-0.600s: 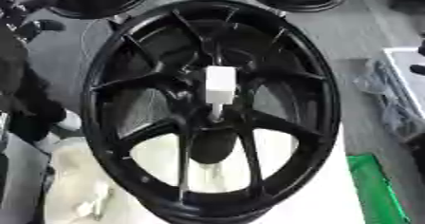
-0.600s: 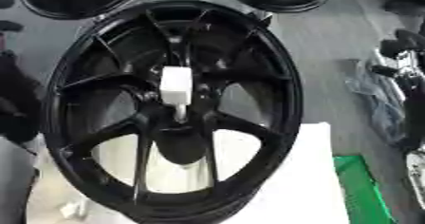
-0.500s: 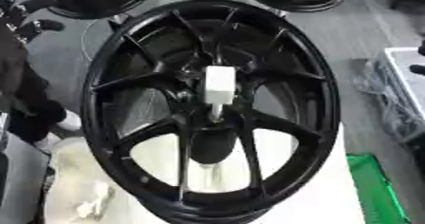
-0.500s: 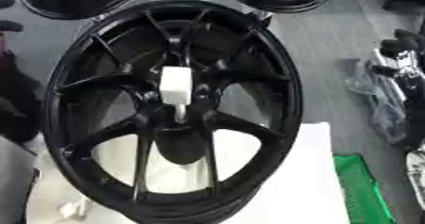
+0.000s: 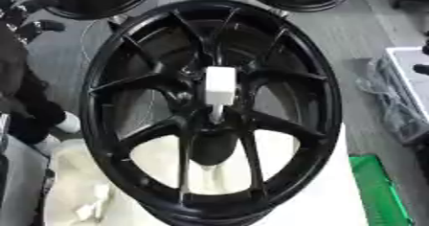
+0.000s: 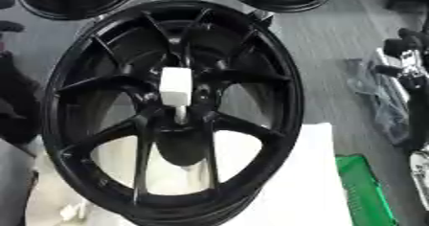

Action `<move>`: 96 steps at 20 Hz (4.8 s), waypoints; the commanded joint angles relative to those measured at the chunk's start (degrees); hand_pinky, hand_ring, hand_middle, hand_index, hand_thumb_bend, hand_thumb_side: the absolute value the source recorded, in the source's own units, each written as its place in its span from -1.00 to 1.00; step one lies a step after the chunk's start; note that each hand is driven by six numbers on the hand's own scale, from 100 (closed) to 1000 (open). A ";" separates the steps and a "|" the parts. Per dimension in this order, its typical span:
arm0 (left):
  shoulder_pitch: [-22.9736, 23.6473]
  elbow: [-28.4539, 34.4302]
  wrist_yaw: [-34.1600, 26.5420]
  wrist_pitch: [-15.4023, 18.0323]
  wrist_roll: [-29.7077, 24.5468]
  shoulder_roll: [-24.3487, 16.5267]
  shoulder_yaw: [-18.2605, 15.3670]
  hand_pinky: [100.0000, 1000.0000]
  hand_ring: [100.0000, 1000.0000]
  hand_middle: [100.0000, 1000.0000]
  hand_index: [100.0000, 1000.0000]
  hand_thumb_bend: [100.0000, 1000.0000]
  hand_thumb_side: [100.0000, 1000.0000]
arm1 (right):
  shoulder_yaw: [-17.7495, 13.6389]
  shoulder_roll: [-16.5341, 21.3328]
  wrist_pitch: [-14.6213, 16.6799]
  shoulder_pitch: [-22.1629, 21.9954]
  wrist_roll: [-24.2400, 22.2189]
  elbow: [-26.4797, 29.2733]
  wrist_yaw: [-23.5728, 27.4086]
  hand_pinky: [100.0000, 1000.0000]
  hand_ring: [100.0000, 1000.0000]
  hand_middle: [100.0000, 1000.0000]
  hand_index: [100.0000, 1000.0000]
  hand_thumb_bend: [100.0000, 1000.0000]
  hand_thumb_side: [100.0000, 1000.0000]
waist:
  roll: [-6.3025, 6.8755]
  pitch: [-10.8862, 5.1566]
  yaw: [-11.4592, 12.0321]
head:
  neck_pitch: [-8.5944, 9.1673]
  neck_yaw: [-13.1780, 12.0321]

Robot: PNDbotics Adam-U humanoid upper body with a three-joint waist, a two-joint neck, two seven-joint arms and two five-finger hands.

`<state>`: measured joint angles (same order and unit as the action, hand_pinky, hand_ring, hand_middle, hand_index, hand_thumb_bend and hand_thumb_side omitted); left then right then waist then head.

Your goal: Pull the pin out of the wheel hub.

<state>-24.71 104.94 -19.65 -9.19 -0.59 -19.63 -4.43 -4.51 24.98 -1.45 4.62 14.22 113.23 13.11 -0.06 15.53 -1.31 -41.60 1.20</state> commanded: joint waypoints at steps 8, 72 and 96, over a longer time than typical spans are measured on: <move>0.25 3.20 -0.83 0.58 0.12 -1.98 -0.48 0.12 0.50 0.41 0.48 -0.98 0.56 | -0.12 2.75 -0.29 1.98 0.20 1.36 0.84 0.38 0.65 0.40 0.62 -1.00 0.18 | 0.30 0.26 -0.78 | 1.62 -0.77; 17.21 3.67 2.59 3.02 7.06 -8.46 -6.67 0.12 0.53 0.43 0.48 -1.00 0.54 | 25.32 24.63 -16.83 34.90 -36.15 1.36 -21.20 0.75 0.88 0.71 0.80 -1.00 -0.51 | -4.24 -8.82 1.85 | -2.52 2.13; 15.74 5.11 2.58 3.48 7.03 -7.24 -6.40 0.12 0.54 0.44 0.49 -1.00 0.52 | 29.58 17.88 -28.82 31.54 -35.13 0.20 -19.61 0.64 0.87 0.63 0.85 -1.00 -0.70 | -4.30 -6.90 7.75 | -2.52 10.67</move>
<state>-8.19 108.82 -17.12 -6.21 6.46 -26.13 -10.46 25.49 42.06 -30.03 35.29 -20.97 113.19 -6.94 -4.74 9.17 6.47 -44.18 11.43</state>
